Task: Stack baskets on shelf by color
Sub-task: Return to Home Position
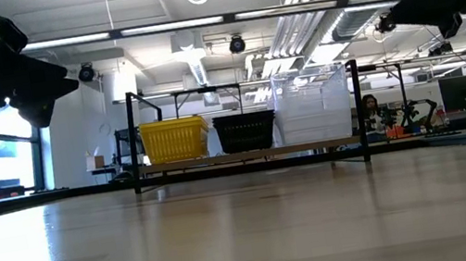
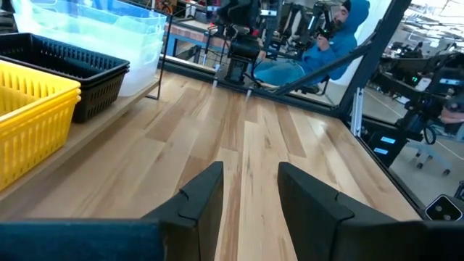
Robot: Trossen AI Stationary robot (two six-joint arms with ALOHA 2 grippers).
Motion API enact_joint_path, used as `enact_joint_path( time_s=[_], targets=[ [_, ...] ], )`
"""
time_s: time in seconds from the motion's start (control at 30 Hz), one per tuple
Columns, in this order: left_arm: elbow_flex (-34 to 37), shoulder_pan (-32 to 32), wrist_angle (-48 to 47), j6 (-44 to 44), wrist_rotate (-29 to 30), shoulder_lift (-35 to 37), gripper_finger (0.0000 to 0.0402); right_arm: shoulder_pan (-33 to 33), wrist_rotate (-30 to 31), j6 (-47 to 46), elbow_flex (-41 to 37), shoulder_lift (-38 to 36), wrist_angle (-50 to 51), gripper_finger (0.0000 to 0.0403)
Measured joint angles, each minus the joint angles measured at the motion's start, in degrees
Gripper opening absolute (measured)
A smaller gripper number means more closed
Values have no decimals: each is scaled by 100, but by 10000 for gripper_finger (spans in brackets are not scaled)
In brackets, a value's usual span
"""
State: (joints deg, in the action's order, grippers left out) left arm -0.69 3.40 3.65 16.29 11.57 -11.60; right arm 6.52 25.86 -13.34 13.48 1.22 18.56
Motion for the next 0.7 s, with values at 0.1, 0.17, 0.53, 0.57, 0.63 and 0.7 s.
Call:
enact_joint_path(
  time_s=[0.1,0.17,0.53,0.57,0.63,0.7],
  targets=[
    [-2,0,2,0,0,0,122,-2,-8,-154,-220,-113,-16,84],
    [-2,0,1,0,-2,0,122,-2,-12,-216,-318,-87,-27,84],
    [-4,0,2,0,-4,-2,122,-1,-392,-460,-799,-97,-389,84],
    [-4,0,2,0,-4,-2,122,0,-389,-465,-799,-97,-386,84],
    [-4,0,2,0,-4,-2,122,0,-386,-486,-799,-79,-381,84],
    [-4,0,2,0,-4,-2,122,0,-386,-460,-799,-47,-378,84]
  ],
)
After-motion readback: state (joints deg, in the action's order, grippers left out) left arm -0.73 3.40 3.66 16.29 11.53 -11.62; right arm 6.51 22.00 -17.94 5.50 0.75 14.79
